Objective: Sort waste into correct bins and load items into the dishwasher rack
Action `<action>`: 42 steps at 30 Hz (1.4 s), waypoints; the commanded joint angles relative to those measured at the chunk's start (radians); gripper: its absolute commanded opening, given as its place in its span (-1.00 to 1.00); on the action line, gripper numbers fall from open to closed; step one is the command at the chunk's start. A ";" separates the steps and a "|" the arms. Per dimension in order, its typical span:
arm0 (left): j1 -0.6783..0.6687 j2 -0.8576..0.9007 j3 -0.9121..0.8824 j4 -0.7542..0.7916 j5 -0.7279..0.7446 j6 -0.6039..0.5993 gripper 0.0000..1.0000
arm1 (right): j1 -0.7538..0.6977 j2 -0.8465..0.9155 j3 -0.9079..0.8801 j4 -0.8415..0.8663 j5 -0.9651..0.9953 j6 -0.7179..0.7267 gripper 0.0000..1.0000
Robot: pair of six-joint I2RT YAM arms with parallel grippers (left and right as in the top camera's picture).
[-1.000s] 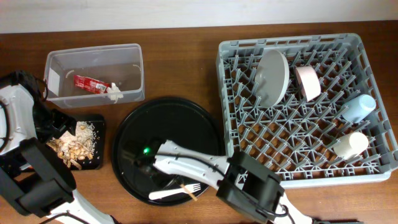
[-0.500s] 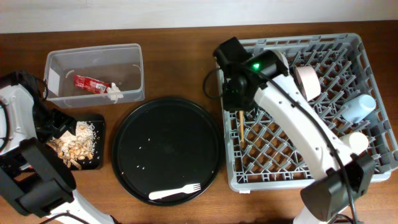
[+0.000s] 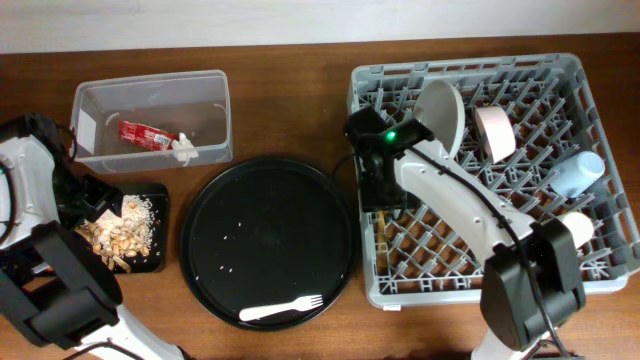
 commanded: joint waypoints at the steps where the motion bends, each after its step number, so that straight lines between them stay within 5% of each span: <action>1: 0.001 -0.021 0.008 0.002 0.007 0.008 0.46 | 0.004 -0.053 0.096 -0.042 -0.012 -0.061 0.29; 6: 0.001 -0.021 0.008 0.002 0.007 0.008 0.46 | 0.055 -0.151 0.204 -0.085 -0.046 -0.263 0.30; 13: 0.001 -0.021 0.008 0.002 0.007 0.008 0.46 | 0.226 -0.155 0.146 -0.095 -0.054 -0.260 0.35; 23: 0.001 -0.021 0.008 0.002 0.007 0.008 0.46 | 0.539 -0.150 -0.238 0.288 -0.327 -0.703 0.60; 42: 0.001 -0.021 0.008 0.003 0.007 0.008 0.46 | 0.599 -0.040 -0.354 0.565 -0.327 -0.770 0.69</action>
